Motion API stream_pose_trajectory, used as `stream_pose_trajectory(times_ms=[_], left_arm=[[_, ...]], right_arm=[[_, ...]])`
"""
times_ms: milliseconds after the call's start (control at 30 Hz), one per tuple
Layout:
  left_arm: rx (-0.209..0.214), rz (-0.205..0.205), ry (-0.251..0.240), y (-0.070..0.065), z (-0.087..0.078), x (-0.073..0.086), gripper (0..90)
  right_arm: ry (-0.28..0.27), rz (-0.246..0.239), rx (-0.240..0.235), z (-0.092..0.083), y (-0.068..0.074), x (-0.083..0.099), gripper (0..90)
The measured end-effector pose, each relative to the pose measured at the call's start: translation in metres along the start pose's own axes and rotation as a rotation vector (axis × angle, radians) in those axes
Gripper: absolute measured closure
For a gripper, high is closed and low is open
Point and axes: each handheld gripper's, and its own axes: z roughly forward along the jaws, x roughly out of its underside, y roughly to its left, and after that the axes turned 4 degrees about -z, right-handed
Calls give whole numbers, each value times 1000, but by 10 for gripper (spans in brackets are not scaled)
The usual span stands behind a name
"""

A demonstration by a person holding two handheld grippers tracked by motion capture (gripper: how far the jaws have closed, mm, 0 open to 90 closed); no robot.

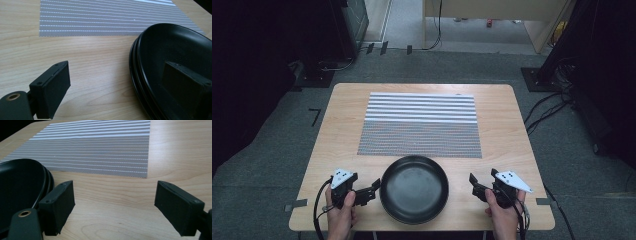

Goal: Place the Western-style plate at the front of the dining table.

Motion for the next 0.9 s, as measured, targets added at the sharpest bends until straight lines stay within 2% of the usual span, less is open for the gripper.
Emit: stream_pose_trajectory(times_ms=[367,500,667,733,900], left_arm=[[29,9,8,-9,4,3,85],[39,12,16,-13,5,4,85],[47,21,23,-18,8,5,85],[47,28,29,-22,10,6,85],[50,44,38,-25,11,7,85]], right_arm=[[-15,-16,-18,5,17,-1,201],[-34,-4,-22,7,25,-2,263],[-50,-23,-25,8,32,-3,316],[-55,-44,-45,9,39,-2,340],[-53,-56,-84,12,47,-2,426]])
